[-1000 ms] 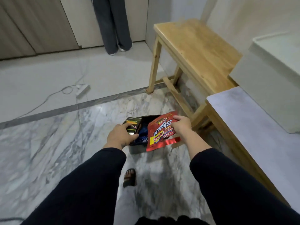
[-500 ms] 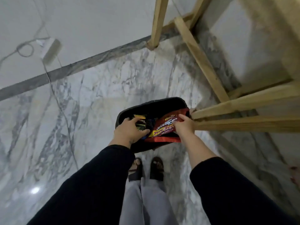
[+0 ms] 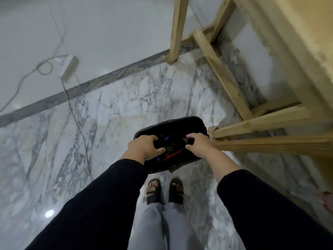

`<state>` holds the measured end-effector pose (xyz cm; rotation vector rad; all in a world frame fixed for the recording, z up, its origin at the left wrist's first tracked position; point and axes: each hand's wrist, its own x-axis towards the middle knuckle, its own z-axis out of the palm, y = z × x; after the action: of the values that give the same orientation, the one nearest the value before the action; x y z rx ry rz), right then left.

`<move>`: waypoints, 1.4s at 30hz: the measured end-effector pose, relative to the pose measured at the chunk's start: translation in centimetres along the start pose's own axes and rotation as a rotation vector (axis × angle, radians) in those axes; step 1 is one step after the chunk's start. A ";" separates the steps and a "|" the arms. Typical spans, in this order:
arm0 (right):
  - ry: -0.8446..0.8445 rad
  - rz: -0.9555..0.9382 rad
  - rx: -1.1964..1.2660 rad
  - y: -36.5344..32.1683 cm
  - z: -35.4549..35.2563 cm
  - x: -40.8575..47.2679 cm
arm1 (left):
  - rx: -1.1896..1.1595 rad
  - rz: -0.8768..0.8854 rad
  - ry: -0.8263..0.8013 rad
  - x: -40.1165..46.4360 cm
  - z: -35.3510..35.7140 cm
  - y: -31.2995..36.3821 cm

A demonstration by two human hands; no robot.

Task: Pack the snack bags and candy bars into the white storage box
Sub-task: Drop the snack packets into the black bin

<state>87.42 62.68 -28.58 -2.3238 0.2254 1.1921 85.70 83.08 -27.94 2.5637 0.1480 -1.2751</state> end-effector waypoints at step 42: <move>0.928 0.556 0.474 36.2 -1.2 -66.5 | 0.674 1.180 0.101 -48.6 17.1 48.5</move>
<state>35.07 25.54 11.59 -2.2408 1.3708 0.1065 53.36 33.22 10.37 2.3469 -1.7299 -0.7295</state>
